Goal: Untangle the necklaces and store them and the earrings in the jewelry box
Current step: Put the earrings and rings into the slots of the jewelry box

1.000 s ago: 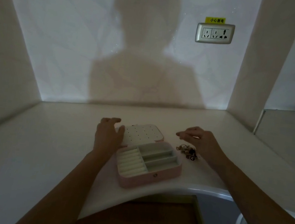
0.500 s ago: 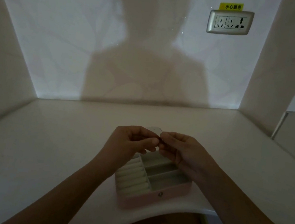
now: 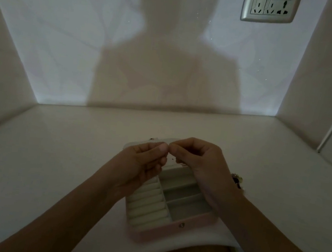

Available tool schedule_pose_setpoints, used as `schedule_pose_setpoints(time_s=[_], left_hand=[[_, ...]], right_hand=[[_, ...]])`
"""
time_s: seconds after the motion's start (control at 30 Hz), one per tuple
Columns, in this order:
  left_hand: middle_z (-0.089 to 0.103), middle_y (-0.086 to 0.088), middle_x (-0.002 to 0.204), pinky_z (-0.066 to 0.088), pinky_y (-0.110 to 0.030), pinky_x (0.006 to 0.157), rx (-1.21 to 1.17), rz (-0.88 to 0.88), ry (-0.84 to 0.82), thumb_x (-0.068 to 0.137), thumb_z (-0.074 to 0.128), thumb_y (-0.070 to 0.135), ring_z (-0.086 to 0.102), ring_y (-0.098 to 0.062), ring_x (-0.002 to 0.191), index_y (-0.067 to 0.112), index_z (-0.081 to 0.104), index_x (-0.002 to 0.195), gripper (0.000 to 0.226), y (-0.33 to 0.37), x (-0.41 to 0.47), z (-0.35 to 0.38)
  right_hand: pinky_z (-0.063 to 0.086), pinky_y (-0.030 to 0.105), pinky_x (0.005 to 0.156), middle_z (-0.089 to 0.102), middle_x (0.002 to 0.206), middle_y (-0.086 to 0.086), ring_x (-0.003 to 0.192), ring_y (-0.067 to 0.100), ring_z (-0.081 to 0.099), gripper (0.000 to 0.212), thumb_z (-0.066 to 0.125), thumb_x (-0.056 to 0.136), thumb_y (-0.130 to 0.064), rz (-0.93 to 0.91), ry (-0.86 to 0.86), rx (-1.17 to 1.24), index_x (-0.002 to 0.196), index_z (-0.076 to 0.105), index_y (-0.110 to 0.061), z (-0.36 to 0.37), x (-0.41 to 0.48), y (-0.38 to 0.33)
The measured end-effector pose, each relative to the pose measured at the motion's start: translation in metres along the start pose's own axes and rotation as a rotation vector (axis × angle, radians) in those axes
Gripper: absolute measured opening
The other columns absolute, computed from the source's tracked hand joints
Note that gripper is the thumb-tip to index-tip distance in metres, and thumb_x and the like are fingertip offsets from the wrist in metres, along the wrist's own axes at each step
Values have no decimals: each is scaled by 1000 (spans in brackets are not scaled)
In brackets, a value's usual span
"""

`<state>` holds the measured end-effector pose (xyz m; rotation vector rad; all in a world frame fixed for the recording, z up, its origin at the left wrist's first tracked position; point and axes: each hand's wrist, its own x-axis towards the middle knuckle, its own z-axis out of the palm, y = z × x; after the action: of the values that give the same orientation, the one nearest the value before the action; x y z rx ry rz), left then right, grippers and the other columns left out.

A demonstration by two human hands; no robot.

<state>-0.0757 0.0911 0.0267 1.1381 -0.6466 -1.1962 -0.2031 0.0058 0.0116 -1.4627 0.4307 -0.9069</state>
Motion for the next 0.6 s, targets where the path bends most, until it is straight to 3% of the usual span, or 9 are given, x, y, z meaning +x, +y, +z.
schedule_pose_setpoints(time_s=[0.07,0.2,0.33,0.43,0.6], left_hand=[[60,-1,57,49,-12,47,48,16,16,68,64,18,55,-4,47,10,68,70,10,6,-2,-5],[67,-5,64,53,-14,53,252,13,42,67,63,14,63,-8,55,8,69,86,21,17,-10,-15],[73,-7,73,55,-16,59,504,32,152,74,65,8,70,-14,66,12,71,81,10,24,-15,-28],[74,-9,77,56,-17,60,577,-17,150,69,68,9,71,-16,70,11,72,78,10,27,-20,-31],[73,-5,69,52,-13,52,758,-26,230,71,73,8,67,-8,58,13,73,73,5,22,-30,-35]], right_hand=[[48,15,65,67,68,0,63,6,58,5,73,75,-12,1,-35,-53,79,73,-10,1,-1,3],[48,14,69,71,75,-4,71,4,64,5,75,75,-15,11,-92,-207,80,74,-15,2,-1,7],[43,5,70,67,79,-15,77,-6,60,3,71,81,-21,-38,-168,-522,83,70,-23,5,-1,11],[45,8,75,64,85,-18,82,-3,59,4,68,84,-25,-63,-200,-698,87,69,-26,7,0,17],[46,15,80,61,89,-15,86,0,57,5,65,86,-25,-76,-235,-793,90,68,-25,8,1,21]])
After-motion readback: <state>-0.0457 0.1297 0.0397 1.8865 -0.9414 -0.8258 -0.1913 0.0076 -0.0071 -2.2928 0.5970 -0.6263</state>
